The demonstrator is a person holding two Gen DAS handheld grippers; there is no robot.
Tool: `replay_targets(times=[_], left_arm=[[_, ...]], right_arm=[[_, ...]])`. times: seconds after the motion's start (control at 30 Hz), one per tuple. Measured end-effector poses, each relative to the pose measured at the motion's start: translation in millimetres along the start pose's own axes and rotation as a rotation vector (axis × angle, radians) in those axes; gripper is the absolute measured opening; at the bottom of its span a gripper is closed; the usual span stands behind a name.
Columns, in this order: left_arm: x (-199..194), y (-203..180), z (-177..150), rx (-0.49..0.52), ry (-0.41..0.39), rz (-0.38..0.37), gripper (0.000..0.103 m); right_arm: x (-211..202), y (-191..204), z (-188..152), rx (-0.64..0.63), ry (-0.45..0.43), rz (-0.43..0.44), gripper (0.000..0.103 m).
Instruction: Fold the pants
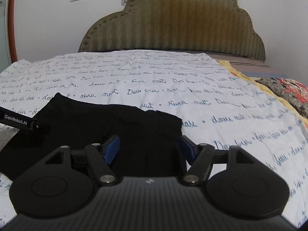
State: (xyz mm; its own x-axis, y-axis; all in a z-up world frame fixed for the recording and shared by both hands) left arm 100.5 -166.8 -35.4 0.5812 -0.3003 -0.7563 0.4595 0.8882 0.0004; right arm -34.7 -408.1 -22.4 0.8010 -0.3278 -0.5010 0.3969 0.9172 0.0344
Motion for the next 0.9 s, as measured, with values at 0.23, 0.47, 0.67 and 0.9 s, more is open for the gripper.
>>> replay_targets(times=[0.23, 0.47, 0.67, 0.9], left_arm=[[-9, -7, -9, 0.028, -0.006, 0.023, 0.082], [-17, -8, -17, 0.036, -0.003, 0.029, 0.084], [-28, 29, -26, -0.049, -0.001, -0.076, 0.085], [-6, 86, -25, -0.325, 0.051, -0.401, 0.099]], right_arm=[[-22, 5, -12, 0.0, -0.011, 0.012, 0.081], [-15, 6, -27, -0.013, 0.04, 0.001, 0.085], [-35, -13, -30, 0.076, 0.004, 0.037, 0.092], [-27, -77, -36, 0.334, 0.054, 0.193, 0.093]])
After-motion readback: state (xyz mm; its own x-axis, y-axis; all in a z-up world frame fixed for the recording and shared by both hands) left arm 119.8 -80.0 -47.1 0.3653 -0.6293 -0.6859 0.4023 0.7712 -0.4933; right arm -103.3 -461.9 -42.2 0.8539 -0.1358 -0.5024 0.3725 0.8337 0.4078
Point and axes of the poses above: each gripper's, at about its wrist camera, not at the fingertips, and x roughly the way its jaws point, y to its left, z to its top, the point moved 1 cm from there along x, roughly the way its jaws point, and after that the axes turned 4 degrees about x, right-handed, at the moved point
